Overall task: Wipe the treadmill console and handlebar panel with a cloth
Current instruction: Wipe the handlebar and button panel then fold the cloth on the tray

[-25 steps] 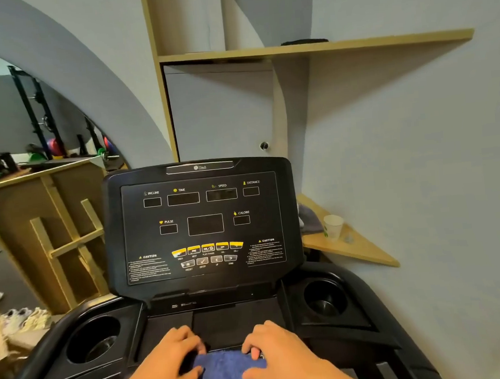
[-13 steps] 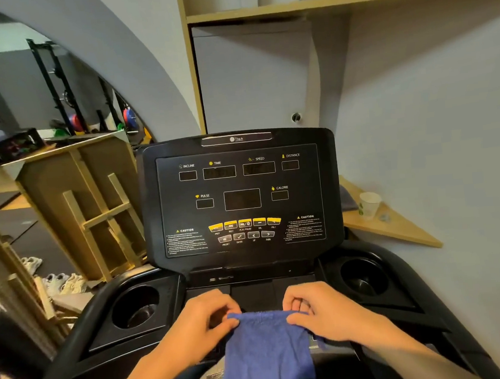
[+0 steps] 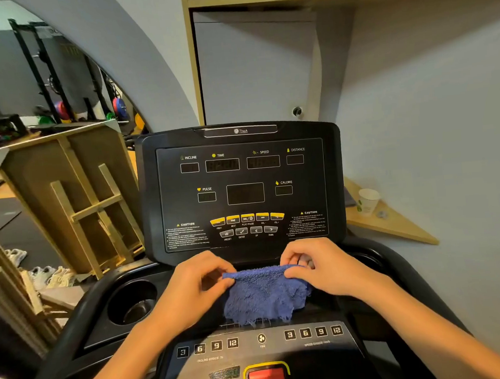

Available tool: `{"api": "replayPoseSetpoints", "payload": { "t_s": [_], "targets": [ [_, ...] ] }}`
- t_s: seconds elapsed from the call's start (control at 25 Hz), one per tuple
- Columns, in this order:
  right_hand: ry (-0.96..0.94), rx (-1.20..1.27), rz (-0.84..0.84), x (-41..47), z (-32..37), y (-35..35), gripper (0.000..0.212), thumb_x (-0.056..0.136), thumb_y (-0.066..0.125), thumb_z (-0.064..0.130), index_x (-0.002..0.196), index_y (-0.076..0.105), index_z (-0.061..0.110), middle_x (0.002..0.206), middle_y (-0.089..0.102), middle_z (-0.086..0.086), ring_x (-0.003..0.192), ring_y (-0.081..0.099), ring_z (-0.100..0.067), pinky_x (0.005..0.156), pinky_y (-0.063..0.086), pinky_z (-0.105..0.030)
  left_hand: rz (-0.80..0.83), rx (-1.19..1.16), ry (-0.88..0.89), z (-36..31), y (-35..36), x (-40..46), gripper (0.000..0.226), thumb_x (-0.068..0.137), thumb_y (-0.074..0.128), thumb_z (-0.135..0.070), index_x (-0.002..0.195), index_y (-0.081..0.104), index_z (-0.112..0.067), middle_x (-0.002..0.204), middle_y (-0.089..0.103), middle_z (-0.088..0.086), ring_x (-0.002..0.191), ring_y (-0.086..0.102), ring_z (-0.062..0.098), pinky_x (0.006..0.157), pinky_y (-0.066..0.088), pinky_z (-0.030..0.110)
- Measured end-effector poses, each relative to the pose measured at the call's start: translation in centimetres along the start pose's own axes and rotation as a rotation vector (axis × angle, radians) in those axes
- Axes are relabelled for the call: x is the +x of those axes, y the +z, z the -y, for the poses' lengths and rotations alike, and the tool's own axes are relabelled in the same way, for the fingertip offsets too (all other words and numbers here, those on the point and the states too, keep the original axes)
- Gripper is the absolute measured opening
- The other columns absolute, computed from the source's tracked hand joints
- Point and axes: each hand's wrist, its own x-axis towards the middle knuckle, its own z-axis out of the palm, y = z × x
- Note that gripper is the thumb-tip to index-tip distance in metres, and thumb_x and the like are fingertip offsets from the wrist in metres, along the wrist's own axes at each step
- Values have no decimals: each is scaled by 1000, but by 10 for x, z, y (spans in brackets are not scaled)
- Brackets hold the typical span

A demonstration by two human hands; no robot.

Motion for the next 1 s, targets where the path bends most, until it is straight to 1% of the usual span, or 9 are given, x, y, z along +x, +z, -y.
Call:
{"api": "replayPoseSetpoints", "payload": {
  "t_s": [0.24, 0.4, 0.48, 0.52, 0.6, 0.68, 0.84, 0.88, 1.0],
  "targets": [
    [-14, -2, 8, 9, 3, -7, 11, 89, 72, 23, 94, 70, 33, 90, 67, 11, 81, 62, -9, 74, 57, -27, 4, 11, -17, 2, -4, 8, 18, 85, 76, -17, 95, 73, -31, 91, 66, -15, 89, 64, 12, 74, 52, 20],
    [66, -3, 92, 31, -15, 6, 11, 88, 73, 22, 96, 71, 29, 88, 68, 7, 73, 63, -7, 68, 55, -23, 73, -10, -124, 26, 10, 22, 17, 85, 74, -16, 92, 73, -32, 91, 68, -15, 91, 64, 7, 79, 54, 22],
    [98, -14, 135, 43, -24, 17, 11, 88, 73, 19, 96, 71, 26, 86, 69, 5, 68, 61, -4, 66, 53, -21, 118, 30, -153, 41, 21, 29, 18, 85, 74, -16, 87, 71, -34, 88, 68, -14, 87, 64, 6, 76, 53, 22],
    [110, -27, 152, 48, -28, 23, 10, 88, 73, 18, 95, 71, 25, 85, 69, 4, 68, 61, -5, 66, 54, -22, 137, 59, -160, 48, 26, 31, 21, 85, 74, -17, 83, 69, -37, 85, 68, -15, 85, 64, 6, 73, 52, 20],
    [125, -69, 163, 56, -35, 33, 9, 86, 75, 18, 92, 70, 23, 82, 69, 2, 71, 63, -10, 72, 56, -30, 166, 115, -171, 60, 34, 35, 29, 84, 74, -16, 78, 63, -43, 82, 67, -15, 82, 63, 4, 69, 48, 14],
    [130, -123, 143, 62, -38, 40, 9, 86, 75, 18, 91, 68, 21, 81, 69, 1, 74, 65, -13, 75, 57, -34, 180, 168, -176, 66, 41, 38, 29, 84, 73, -17, 78, 61, -42, 82, 66, -15, 78, 63, 2, 70, 45, 11],
    [76, -334, 52, 62, -42, 51, 11, 87, 71, 25, 94, 63, 21, 85, 67, 2, 78, 64, -16, 73, 57, -37, 166, 257, -152, 69, 48, 39, 9, 85, 71, -23, 86, 64, -29, 83, 63, -13, 75, 58, 1, 68, 43, 11],
    [44, -418, 26, 60, -43, 54, 12, 89, 69, 28, 96, 61, 22, 89, 66, 1, 81, 63, -18, 73, 56, -37, 157, 289, -145, 70, 50, 38, 8, 85, 71, -25, 88, 64, -26, 84, 62, -11, 75, 57, 3, 69, 44, 13],
    [-73, -571, -67, 51, -45, 64, 18, 90, 65, 29, 104, 58, 21, 101, 64, 0, 89, 63, -21, 74, 53, -35, 108, 385, -165, 70, 56, 31, 14, 84, 69, -29, 94, 61, -23, 89, 61, -6, 81, 60, 13, 71, 51, 28]
  ]
}}
